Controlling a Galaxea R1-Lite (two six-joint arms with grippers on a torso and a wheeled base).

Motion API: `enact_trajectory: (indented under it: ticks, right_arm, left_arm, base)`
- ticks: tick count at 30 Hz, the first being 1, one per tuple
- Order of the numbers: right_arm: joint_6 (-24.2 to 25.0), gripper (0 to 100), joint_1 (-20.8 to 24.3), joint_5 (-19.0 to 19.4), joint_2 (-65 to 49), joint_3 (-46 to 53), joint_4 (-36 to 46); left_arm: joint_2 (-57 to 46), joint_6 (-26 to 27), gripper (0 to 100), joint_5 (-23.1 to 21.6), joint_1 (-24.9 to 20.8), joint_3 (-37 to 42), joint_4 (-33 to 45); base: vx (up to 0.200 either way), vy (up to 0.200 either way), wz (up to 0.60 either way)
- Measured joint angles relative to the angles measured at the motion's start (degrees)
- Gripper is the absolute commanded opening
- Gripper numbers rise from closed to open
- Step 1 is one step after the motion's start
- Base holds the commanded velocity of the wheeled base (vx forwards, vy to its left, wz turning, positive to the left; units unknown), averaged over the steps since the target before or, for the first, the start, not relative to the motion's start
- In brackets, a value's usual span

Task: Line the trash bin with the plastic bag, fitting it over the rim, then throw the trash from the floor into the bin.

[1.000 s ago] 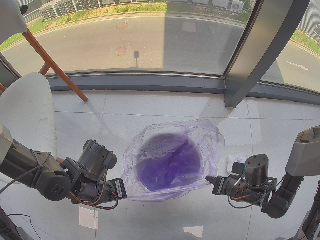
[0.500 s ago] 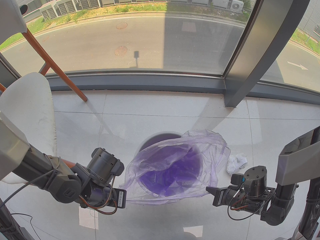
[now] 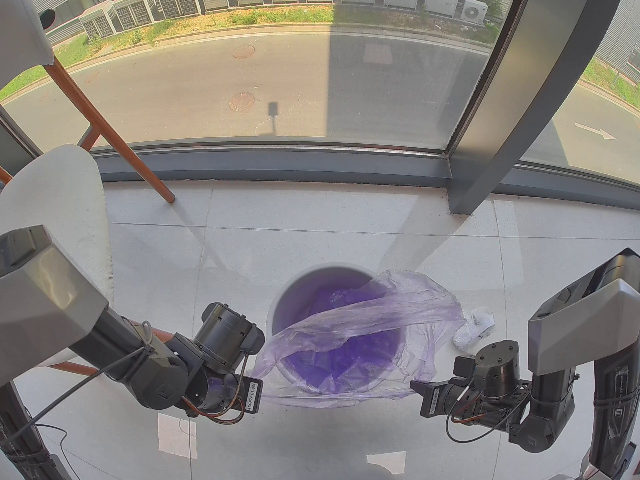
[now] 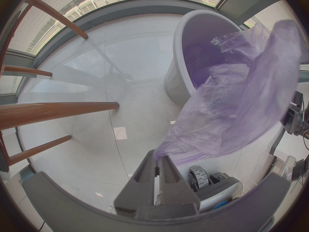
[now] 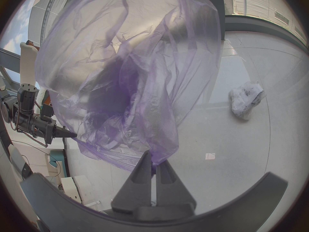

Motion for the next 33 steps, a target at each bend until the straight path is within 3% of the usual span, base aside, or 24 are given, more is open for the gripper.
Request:
enact_trajectory:
  ticks: [33]
  right_arm:
    - [0.10, 0, -1.67, -1.52, 4.73, -3.69, 0.04]
  left_arm:
    - [5.60, 1.67, 0, 2.40, 1.19, -3.24, -0.17]
  base:
    - [0.000, 0.000, 0.00]
